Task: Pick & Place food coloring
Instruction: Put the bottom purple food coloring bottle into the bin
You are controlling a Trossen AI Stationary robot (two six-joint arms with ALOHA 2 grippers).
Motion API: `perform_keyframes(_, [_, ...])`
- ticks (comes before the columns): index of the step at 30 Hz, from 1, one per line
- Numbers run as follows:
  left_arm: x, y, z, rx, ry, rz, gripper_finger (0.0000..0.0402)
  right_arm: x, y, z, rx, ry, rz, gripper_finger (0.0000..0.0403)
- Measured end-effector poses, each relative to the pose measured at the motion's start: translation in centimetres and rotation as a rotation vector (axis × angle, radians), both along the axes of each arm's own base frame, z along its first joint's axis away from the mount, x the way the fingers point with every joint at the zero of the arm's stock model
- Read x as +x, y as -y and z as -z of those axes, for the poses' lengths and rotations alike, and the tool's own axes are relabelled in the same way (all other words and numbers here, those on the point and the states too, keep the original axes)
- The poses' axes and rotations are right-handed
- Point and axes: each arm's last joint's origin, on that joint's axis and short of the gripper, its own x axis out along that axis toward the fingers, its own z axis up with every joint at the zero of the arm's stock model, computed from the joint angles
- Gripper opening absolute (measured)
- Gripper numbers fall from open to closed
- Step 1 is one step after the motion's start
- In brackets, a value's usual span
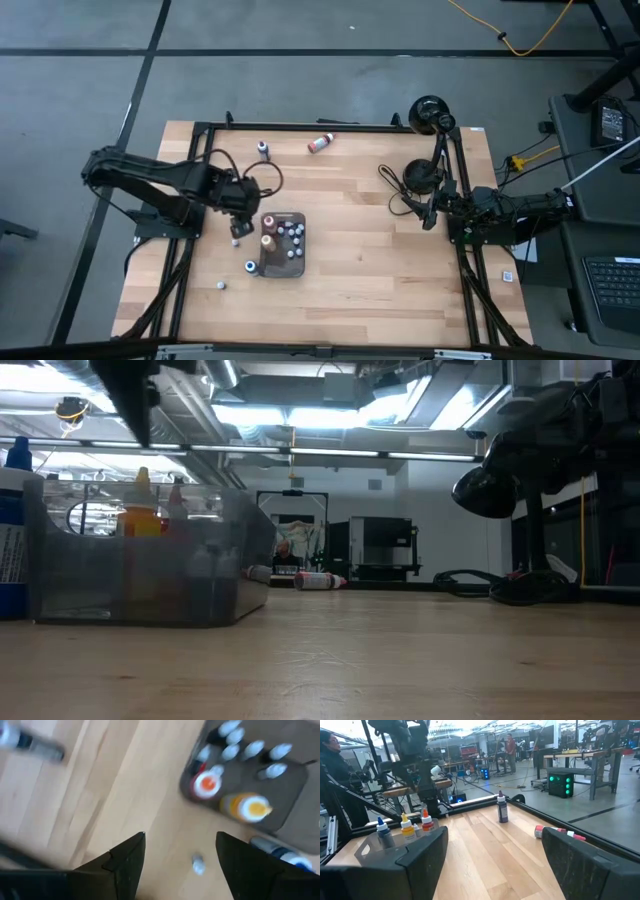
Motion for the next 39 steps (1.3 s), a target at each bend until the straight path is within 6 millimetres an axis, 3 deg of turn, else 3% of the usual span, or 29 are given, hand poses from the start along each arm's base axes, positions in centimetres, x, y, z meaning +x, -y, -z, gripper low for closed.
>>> perform_keyframes(5, [-1.8,0.0,-0.2,0.023,-0.076,-0.156,0.0235,0.0,0.0,0.0,0.000,0.000,0.000,0.0323])
perform_keyframes(11, [-2.7,0.6,-0.2,0.082,-0.079,-0.273,0.0235,0.0,0.0,0.0,0.000,0.000,0.000,0.0323])
perform_keyframes(15, [-3.2,0.9,1.4,0.105,-0.109,-0.304,0.0235,0.0,0.0,0.0,0.000,0.000,0.000,0.0323])
perform_keyframes(28, [-4.0,2.9,8.5,0.005,-0.183,0.072,0.0236,0.0,0.0,0.0,0.000,-0.001,0.000,0.0323])
perform_keyframes(39, [-4.6,4.2,11.8,-0.063,-0.168,0.216,0.0228,0.0,0.0,0.0,0.000,0.000,0.000,0.0323])
